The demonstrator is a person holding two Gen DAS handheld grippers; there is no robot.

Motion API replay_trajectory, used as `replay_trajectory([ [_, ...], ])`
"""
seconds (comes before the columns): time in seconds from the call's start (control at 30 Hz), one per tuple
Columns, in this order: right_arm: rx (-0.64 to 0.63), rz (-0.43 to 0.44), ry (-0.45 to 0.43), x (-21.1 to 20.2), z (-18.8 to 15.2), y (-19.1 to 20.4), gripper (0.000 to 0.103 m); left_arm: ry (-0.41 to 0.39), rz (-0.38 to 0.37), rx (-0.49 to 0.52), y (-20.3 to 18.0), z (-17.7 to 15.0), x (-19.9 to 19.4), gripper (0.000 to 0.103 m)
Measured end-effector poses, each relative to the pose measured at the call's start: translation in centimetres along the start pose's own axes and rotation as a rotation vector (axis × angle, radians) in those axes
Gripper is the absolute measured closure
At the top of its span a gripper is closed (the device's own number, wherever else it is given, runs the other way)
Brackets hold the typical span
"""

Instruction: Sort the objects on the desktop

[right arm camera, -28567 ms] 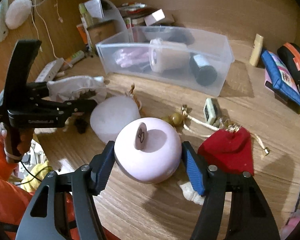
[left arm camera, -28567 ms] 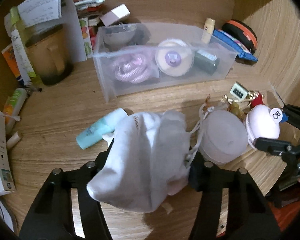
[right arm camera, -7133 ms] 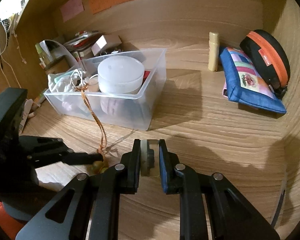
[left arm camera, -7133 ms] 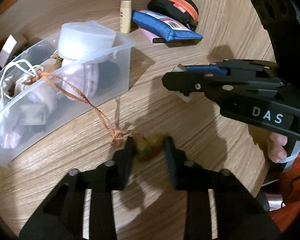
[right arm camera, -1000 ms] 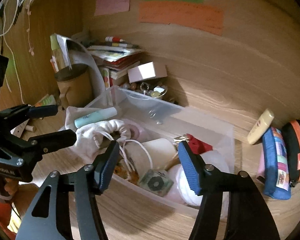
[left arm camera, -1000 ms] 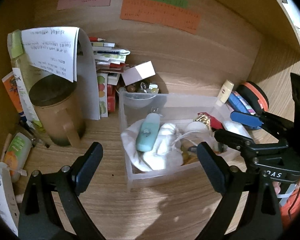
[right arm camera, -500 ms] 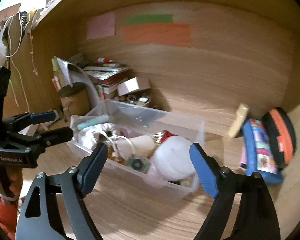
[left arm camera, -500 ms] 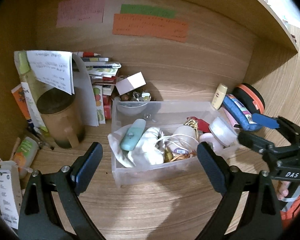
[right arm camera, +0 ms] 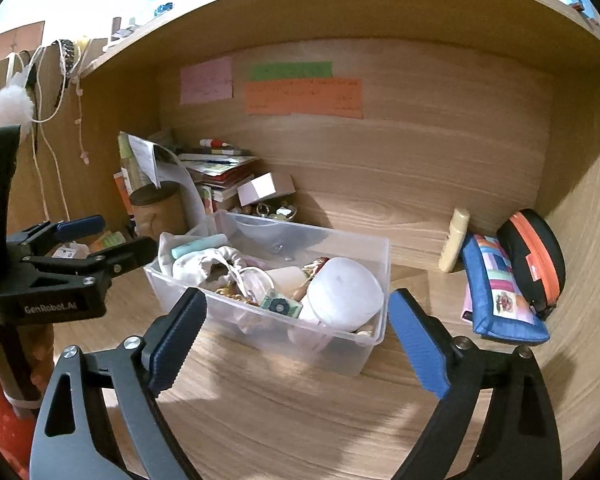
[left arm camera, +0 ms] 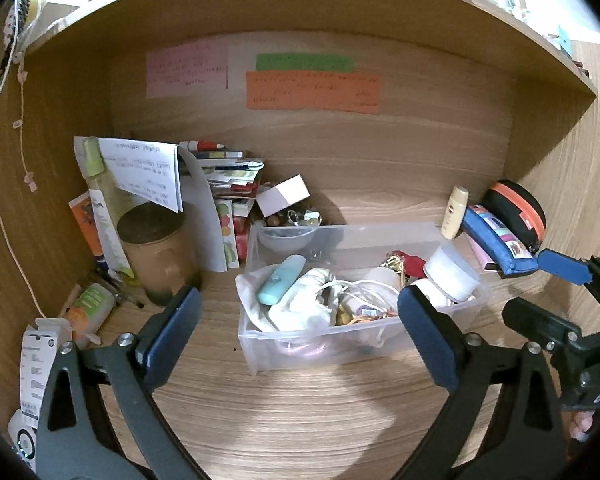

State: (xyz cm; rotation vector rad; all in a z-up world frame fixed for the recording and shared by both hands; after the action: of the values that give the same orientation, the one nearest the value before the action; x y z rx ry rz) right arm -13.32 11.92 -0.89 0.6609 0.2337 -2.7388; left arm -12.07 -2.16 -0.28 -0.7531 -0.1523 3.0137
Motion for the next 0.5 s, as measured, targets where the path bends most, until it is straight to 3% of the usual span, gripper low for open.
replay_trajectory([
  [0.5, 0.056, 0.024, 0.025, 0.2, -0.7, 0.4, 0.012, 0.036, -0.043, -0.041, -0.1, -1.0, 1.2, 0.003],
])
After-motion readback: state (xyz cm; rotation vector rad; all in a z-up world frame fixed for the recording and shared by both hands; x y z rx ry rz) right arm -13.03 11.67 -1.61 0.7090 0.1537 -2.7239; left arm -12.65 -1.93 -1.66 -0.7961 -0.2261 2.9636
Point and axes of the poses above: each gripper's, at about its wrist camera, not at the fingertips, and x roughly the way its jaws point, y to its left, z to its top, the point moved 10 cm from there along x, roughly the way its jaws point, and after that the axes turned 10 degrees about -z, right-handed, at the moved point
